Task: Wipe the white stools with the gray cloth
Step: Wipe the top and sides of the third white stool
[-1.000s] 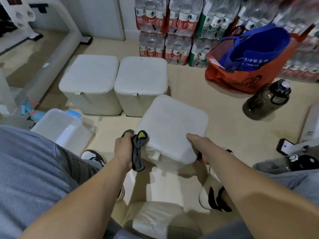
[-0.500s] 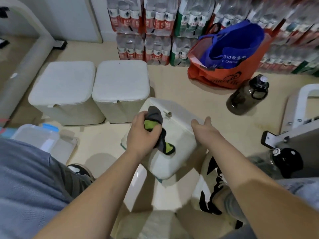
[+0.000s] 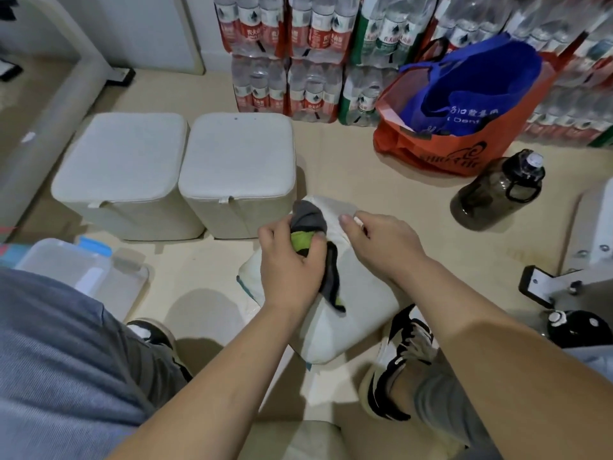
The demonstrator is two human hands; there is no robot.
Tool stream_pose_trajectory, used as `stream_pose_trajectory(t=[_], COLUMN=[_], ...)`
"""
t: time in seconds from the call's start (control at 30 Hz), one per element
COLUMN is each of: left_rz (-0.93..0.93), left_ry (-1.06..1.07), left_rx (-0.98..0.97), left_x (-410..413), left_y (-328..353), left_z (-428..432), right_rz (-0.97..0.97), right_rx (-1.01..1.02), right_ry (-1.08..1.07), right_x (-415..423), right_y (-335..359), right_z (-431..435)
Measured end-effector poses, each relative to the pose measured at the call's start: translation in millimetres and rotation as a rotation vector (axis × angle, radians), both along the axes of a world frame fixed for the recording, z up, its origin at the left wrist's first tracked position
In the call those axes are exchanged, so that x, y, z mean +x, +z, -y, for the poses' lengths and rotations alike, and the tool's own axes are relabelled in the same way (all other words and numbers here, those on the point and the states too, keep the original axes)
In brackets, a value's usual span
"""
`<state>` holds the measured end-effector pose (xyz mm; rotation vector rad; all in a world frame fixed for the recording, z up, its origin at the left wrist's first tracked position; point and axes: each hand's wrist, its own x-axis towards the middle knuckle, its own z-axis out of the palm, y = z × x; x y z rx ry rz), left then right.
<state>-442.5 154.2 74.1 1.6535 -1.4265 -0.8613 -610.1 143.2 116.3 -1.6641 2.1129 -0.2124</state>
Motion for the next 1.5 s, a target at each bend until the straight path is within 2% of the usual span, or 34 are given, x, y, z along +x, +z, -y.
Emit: stream_pose_trajectory(t=[0.13,0.27,0.33,0.4,0.47,0.53,0.6,0.67,0.77,0.8,0.87,0.93,1.0,1.07,1.17,1.27,1.3,1.37,1.43,1.5], left_rz=[0.145,0.302,0.366,0.372,0.328,0.26,0.197,0.138,0.199,0.243,0.311,0.271,0.199,0.151,0.089,0.155,0.205,0.272,0.226,0.162], left_ry=[-0.214,-0.278,-0.214,-0.043,0.135,0.232,0.143,-0.084,-0.329,-0.315,-0.137,0.099,0.206,0.144,-0.201,-0.388,-0.38,-0.225,0.023,0.138], left_rx=[-0.175,-0.185,-0.121,0.056,0.227,0.319,0.231,0.037,-0.143,-0.131,0.022,0.257,0.369,0.275,-0.017,-0.152,-0.145,-0.001,0.22,0.317], left_x=[-20.9,-14.2,6.2,32.3,48.2,41.4,18.1,-6.7,-7.0,4.5,35.6,65.8,65.6,40.7,-6.9,-5.5,6.9,38.0,62.8,60.6], left_y=[1.9,-15.9,-28.7,-43.7,-51.7,-45.6,-27.7,-9.4,-9.6,-18.6,-41.6,-58.2,-56.6,-39.6,-7.8,-15.3,-26.0,-48.6,-60.7,-56.0], left_z=[3.3,12.5,22.3,29.6,31.7,26.7,14.7,-0.9,0.4,7.5,19.2,21.4,16.7,3.8,-23.3,-27.6,-24.8,-21.1,-23.0,-28.0], right_rz=[0.025,-0.049,-0.068,-0.024,0.013,-0.029,-0.104,-0.16,-0.133,-0.119,-0.122,-0.111,-0.104,-0.088,-0.033,0.027,0.044,0.065,0.097,0.124], right_rx=[-0.049,-0.2,-0.183,-0.16,-0.181,-0.211,-0.251,-0.269,-0.235,-0.222,-0.193,-0.184,-0.191,-0.208,-0.234,-0.209,-0.2,-0.185,-0.185,-0.181], right_ry=[-0.134,-0.151,-0.139,-0.15,-0.131,-0.083,-0.06,-0.066,-0.089,-0.098,-0.108,-0.127,-0.132,-0.133,-0.15,-0.177,-0.194,-0.238,-0.278,-0.297], right_x=[8.0,3.8,-0.1,1.2,10.3,19.9,19.8,10.3,1.1,0.9,1.6,5.1,9.0,12.4,7.2,-3.4,-6.0,-9.2,-8.2,-2.4], right_y=[-18.8,-21.9,-23.0,-23.7,-24.1,-25.9,-26.9,-26.5,-25.9,-25.9,-26.7,-27.3,-29.0,-30.7,-32.9,-34.0,-33.5,-33.4,-35.0,-36.0], right_z=[-12.8,-17.3,-15.3,-15.2,-16.4,-18.0,-17.4,-14.9,-14.8,-15.2,-15.7,-16.4,-16.8,-17.6,-14.8,-12.5,-12.6,-11.4,-10.0,-9.6])
